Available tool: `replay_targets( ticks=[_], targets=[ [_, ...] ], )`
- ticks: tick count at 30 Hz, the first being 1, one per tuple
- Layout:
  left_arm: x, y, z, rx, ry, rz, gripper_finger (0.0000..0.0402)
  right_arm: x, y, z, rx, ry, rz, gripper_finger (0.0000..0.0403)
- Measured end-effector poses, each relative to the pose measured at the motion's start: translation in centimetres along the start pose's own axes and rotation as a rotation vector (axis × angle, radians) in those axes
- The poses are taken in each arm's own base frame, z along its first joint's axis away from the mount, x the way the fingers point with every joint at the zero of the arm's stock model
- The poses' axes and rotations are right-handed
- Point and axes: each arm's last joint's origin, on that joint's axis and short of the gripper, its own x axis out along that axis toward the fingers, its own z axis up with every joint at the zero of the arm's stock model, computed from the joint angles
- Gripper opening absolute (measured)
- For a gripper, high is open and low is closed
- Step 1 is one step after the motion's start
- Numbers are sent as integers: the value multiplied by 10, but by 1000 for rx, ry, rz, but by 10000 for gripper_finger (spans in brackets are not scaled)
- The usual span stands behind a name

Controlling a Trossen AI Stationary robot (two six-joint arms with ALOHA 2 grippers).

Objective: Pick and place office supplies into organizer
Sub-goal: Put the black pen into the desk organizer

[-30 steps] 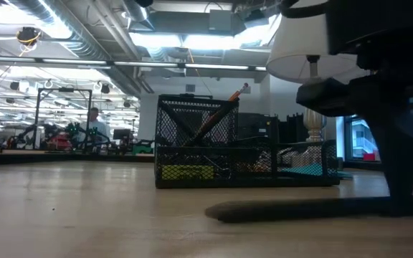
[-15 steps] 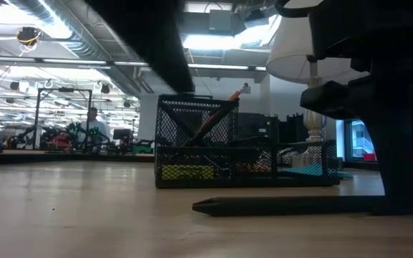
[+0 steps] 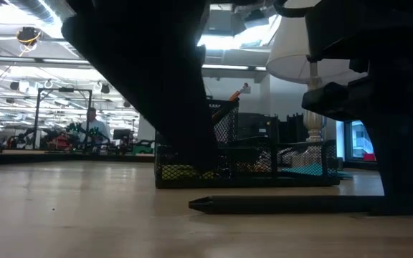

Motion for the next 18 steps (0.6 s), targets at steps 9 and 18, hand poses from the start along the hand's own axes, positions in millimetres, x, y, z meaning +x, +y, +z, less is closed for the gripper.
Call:
replay_targets(
  ticks=[9,18],
  targets=[
    [16,0,-6,-30,31,14,89,0,0,1,3,-10,7,34],
    [24,1,-8,-24,45,39,80,0,2,1,-11,-10,8,40]
  ],
)
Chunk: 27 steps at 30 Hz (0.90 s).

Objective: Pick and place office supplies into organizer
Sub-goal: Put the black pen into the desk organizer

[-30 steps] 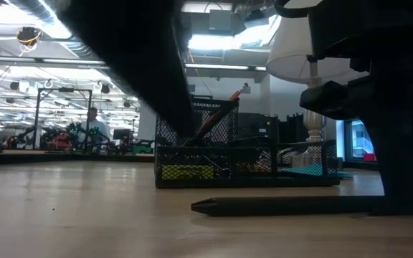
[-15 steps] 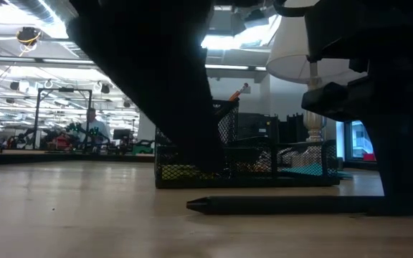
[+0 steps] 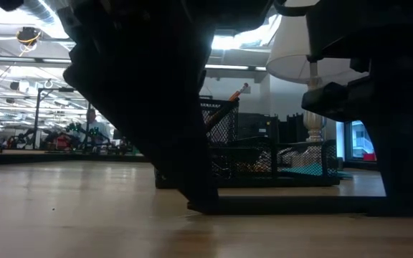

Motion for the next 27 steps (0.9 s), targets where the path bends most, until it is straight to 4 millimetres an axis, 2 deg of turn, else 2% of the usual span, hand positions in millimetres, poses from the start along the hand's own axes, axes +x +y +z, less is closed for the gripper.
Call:
replay_targets(
  ticks=[7,12,27],
  targets=[
    [1,4,-2,-11,-3,64,42,0,1,0,2,-2,3,66],
    [2,4,-2,-13,0,67,36,0,1,0,1,-3,4,78],
    [0,1,-1,71,-20,56,110,0,1,0,0,-3,3,80]
  ],
)
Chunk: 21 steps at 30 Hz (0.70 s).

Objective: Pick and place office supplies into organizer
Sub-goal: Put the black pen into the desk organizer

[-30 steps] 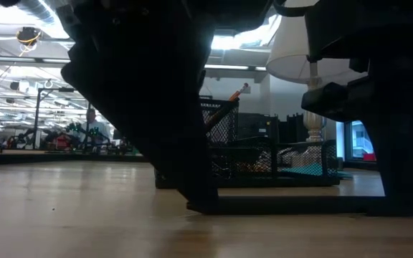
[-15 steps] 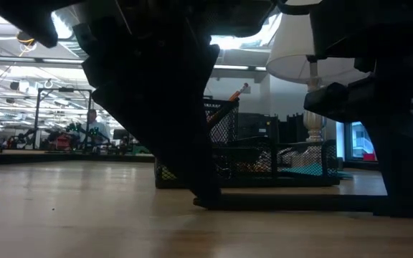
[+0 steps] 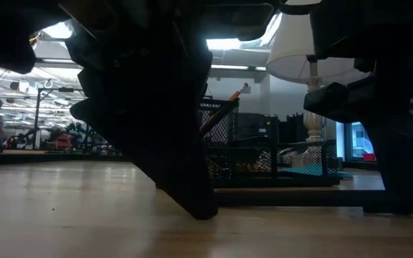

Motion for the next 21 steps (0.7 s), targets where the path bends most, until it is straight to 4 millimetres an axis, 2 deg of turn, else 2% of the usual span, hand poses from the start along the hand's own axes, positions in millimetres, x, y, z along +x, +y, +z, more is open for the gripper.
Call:
replay_targets(
  ticks=[4,12,15,21],
  targets=[
    [-1,1,-1,3,15,6,113,0,0,0,1,0,0,80],
    [-21,2,3,48,-52,65,114,0,1,0,-16,0,-2,81],
    [-20,4,4,64,-49,72,114,0,1,0,-24,0,0,81],
    [-5,9,4,50,-22,55,114,0,1,0,-24,0,-1,81]
  ],
)
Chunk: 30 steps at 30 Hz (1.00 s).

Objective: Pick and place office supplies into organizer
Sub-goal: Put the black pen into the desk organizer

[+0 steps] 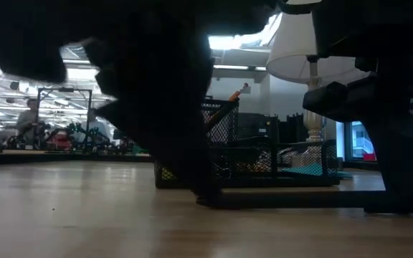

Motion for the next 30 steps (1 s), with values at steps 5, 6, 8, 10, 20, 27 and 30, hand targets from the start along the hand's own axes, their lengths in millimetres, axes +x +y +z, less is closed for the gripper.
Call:
replay_targets(
  ticks=[5,6,8,10,20,27,30],
  targets=[
    [7,3,0,-9,37,-38,114,0,0,0,-2,-2,0,81],
    [9,3,0,-11,48,-46,114,0,0,0,-2,-3,1,81],
    [10,4,1,-16,52,-51,112,0,0,0,-2,-5,1,81],
    [10,4,1,-15,52,-51,103,0,0,1,-2,-6,2,81],
    [11,3,0,-13,56,-57,12,0,0,1,-1,-14,4,81],
    [12,3,0,-13,61,-62,5,0,5,0,19,-11,8,81],
    [12,3,0,-13,63,-65,4,-1,10,-2,26,-11,8,81]
  ],
)
